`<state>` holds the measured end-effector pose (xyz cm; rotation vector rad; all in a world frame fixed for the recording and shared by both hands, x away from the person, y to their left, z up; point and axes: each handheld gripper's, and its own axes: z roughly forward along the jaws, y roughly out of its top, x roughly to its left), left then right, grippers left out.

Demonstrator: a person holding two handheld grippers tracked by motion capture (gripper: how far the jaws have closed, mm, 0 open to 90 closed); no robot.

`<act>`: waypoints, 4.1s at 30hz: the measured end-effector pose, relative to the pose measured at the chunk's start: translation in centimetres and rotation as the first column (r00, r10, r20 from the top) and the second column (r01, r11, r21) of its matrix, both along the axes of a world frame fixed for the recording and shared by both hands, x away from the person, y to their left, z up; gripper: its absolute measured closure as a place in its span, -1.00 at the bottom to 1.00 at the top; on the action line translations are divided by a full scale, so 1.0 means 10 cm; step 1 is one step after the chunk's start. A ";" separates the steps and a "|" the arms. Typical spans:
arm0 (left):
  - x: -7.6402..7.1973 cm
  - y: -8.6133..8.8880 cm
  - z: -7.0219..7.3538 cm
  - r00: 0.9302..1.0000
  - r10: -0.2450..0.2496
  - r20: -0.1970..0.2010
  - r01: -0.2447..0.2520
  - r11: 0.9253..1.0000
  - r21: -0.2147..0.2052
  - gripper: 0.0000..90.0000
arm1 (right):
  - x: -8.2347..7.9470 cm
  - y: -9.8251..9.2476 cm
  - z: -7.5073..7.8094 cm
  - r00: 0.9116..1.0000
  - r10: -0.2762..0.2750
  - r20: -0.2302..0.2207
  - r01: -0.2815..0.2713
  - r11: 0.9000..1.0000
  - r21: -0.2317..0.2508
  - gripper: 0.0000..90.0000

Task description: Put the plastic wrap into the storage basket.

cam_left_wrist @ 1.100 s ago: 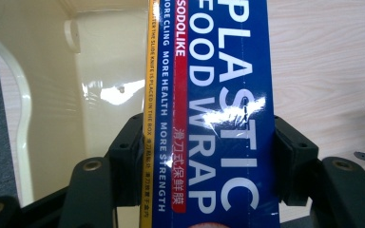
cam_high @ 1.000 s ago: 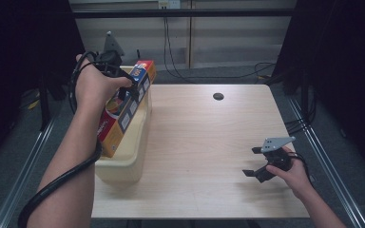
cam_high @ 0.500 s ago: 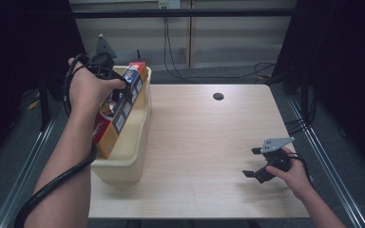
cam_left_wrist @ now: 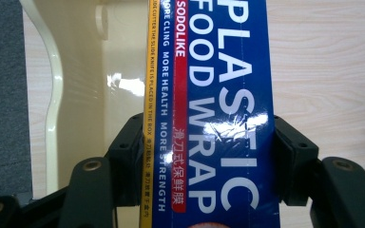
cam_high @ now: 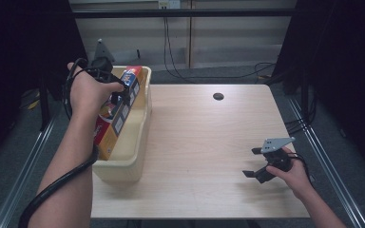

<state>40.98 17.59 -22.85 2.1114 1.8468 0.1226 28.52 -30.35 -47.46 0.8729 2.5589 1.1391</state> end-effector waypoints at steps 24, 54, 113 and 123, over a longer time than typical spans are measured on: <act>0.02 -0.04 -0.27 0.998 0.044 -0.037 -0.043 0.999 0.018 -0.10 | 0.00 0.00 0.00 1.000 0.001 0.002 -0.001 1.000 0.003 -0.93; 0.05 -0.12 -0.55 0.994 0.063 -0.084 -0.063 0.998 0.010 -0.11 | 0.00 0.01 0.00 1.000 0.004 0.003 -0.004 1.000 0.003 -0.93; 0.09 -0.06 -0.94 0.983 0.077 -0.164 -0.075 0.997 0.017 -0.11 | -0.01 0.01 0.00 1.000 0.004 0.004 -0.004 1.000 0.004 -0.93; 0.10 -0.09 -1.00 0.981 0.084 -0.175 -0.083 0.996 0.013 -0.11 | -0.01 0.00 -0.01 1.000 0.002 0.005 -0.002 1.000 0.006 -0.93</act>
